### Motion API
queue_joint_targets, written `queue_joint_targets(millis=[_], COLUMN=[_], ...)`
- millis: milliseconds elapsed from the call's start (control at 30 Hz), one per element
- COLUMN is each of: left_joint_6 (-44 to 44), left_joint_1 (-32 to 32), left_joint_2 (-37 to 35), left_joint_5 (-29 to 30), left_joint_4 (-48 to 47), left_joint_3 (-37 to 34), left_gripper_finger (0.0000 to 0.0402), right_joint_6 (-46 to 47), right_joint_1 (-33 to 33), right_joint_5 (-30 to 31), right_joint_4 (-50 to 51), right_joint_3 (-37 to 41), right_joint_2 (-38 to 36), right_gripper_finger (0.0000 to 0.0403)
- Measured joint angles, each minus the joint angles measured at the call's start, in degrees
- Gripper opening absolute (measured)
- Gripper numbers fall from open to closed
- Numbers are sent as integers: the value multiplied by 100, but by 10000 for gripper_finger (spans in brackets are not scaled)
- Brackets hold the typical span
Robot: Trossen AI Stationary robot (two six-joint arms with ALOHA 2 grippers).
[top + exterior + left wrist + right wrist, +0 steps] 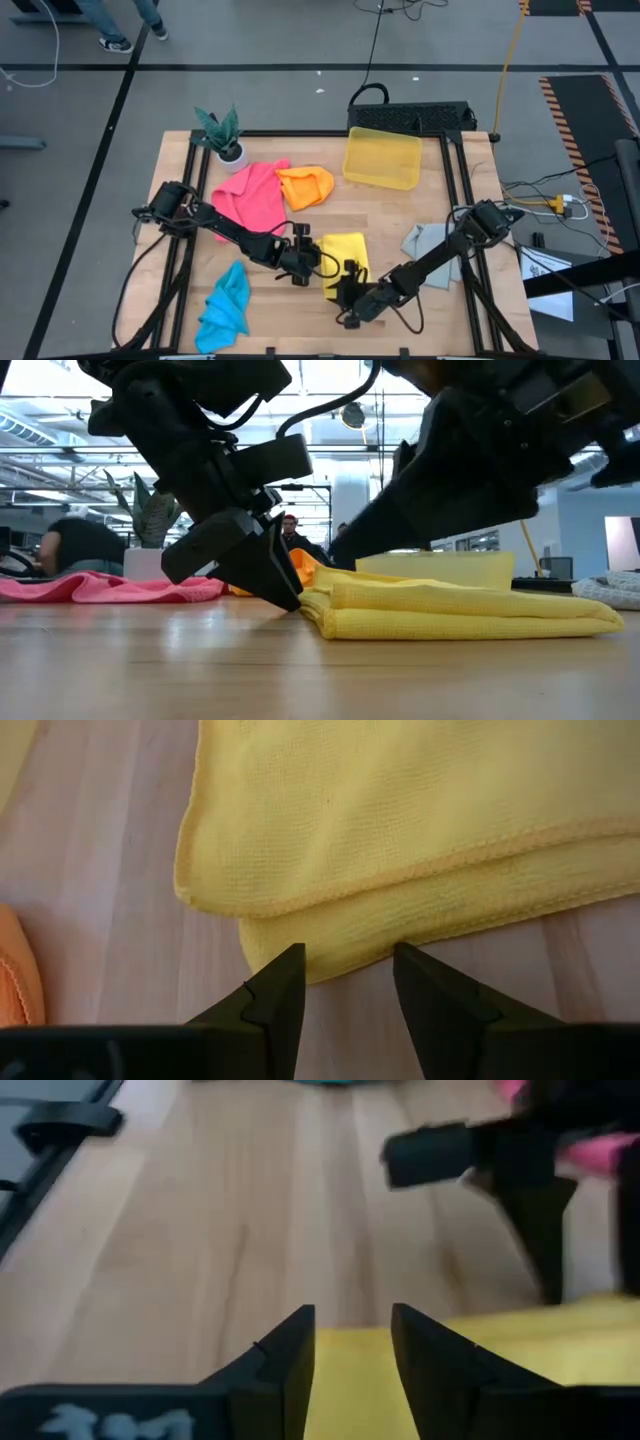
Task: Fold microfiber towels
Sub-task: Fold the yellow kitchen towel
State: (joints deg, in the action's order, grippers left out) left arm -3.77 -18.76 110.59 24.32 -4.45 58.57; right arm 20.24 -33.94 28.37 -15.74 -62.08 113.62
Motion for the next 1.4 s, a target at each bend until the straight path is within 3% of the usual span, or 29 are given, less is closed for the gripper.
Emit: queue_joint_targets(millis=[267,633,1200,1400], left_joint_6=[-76,-87,-99,-85], left_joint_1=[1,0,11,-38], left_joint_2=[2,10,9,-129], left_joint_5=[0,-30,152,826], left_joint_4=[25,149,116,-367], left_joint_3=[-2,-7,-7,-7], left_gripper_finger=[159,159,159,159], right_joint_6=[113,-381,-1637,-1462], right_joint_1=[86,75,-351,-323], right_joint_5=[-475,-436,-450,-479], right_joint_4=[134,56,-361,-320], right_joint_3=[4,7,9,69], right_joint_2=[1,251,112,111], right_gripper_finger=[79,7,2,3])
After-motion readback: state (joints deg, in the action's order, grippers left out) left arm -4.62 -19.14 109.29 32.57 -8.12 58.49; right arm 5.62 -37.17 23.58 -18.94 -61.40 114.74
